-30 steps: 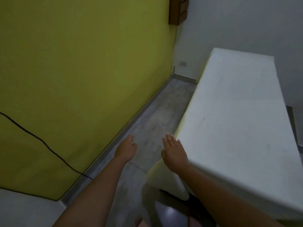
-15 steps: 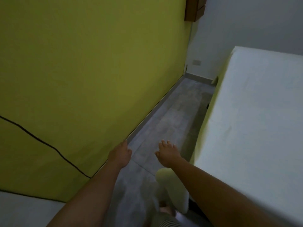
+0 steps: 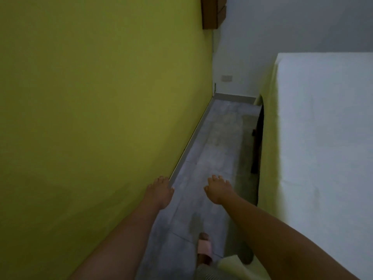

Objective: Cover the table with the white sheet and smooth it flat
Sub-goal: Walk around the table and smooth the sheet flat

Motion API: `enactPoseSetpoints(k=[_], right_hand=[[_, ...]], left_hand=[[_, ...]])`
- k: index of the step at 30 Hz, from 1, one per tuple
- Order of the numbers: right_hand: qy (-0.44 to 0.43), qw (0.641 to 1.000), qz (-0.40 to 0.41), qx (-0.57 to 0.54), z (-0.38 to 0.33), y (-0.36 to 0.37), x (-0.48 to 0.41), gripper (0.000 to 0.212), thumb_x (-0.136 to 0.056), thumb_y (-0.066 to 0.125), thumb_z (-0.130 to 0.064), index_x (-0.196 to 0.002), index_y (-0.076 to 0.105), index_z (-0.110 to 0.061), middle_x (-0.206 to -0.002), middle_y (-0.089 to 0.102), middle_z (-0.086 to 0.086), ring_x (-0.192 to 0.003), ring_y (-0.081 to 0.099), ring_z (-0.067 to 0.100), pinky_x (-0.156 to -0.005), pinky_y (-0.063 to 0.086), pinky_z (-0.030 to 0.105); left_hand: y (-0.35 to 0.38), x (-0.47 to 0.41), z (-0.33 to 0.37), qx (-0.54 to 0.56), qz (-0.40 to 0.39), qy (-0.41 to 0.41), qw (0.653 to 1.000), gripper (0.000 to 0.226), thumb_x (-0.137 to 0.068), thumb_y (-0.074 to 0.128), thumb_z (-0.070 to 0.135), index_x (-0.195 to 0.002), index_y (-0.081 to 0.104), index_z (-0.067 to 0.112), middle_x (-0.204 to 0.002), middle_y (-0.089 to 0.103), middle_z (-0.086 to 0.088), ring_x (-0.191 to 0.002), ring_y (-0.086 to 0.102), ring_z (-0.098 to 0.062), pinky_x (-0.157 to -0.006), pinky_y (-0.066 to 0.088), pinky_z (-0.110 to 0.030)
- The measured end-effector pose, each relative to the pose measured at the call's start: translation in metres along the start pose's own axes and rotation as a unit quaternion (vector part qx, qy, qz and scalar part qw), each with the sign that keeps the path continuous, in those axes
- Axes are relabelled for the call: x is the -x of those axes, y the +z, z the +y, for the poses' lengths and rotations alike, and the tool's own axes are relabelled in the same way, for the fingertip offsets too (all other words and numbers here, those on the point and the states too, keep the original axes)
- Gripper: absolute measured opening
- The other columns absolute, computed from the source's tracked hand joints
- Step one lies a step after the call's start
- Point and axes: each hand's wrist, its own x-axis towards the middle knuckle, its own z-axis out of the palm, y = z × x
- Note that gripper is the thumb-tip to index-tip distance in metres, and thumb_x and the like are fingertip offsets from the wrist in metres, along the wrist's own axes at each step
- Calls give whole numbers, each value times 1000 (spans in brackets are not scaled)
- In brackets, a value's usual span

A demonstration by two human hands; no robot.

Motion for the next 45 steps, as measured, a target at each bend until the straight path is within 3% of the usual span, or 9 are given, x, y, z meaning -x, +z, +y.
enactPoseSetpoints(k=[13, 19, 27, 33, 45], right_hand=[[104, 992, 54, -42, 40, -138, -120, 55, -101, 25, -34, -149, 20, -8, -160, 10, 12, -147, 7, 32, -118, 9, 51], [137, 987, 61, -57, 63, -194, -170, 57, -102, 25, -33, -151, 10, -8, -161, 2, 12, -147, 2, 32, -118, 7, 51], [190, 977, 74, -63, 76, -275, -294, 58, -102, 25, -35, -151, 9, -8, -161, 3, 9, -147, 3, 32, -117, 8, 50], [215, 965, 124, -84, 89, -348, -378, 57, -102, 26, -35, -151, 12, -10, -161, 5, 8, -147, 4, 31, -117, 9, 49], [263, 950, 124, -111, 184, -455, -511, 60, -101, 28, -38, -151, 11, -9, -161, 6, 9, -147, 6, 30, -117, 11, 49]], left_hand=[[-107, -201, 38, -29, -34, 102, 994, 56, -101, 25, 40, -147, 21, 8, -156, 21, -14, -142, 23, -28, -112, 26, -42], [-143, -289, 61, -12, -37, 148, 988, 54, -100, 28, 40, -144, 29, 8, -153, 27, -15, -138, 31, -31, -110, 31, -42], [-215, -443, 76, -1, -48, 190, 981, 56, -102, 27, 39, -148, 20, 7, -157, 16, -16, -143, 21, -30, -114, 24, -40], [-278, -566, 90, -23, -29, 219, 975, 51, -101, 27, 38, -141, 33, 8, -151, 30, -16, -137, 32, -31, -109, 32, -41], [-347, -736, 209, -75, -48, 298, 950, 57, -101, 24, 40, -147, 21, 6, -157, 16, -17, -144, 19, -30, -116, 21, -42]])
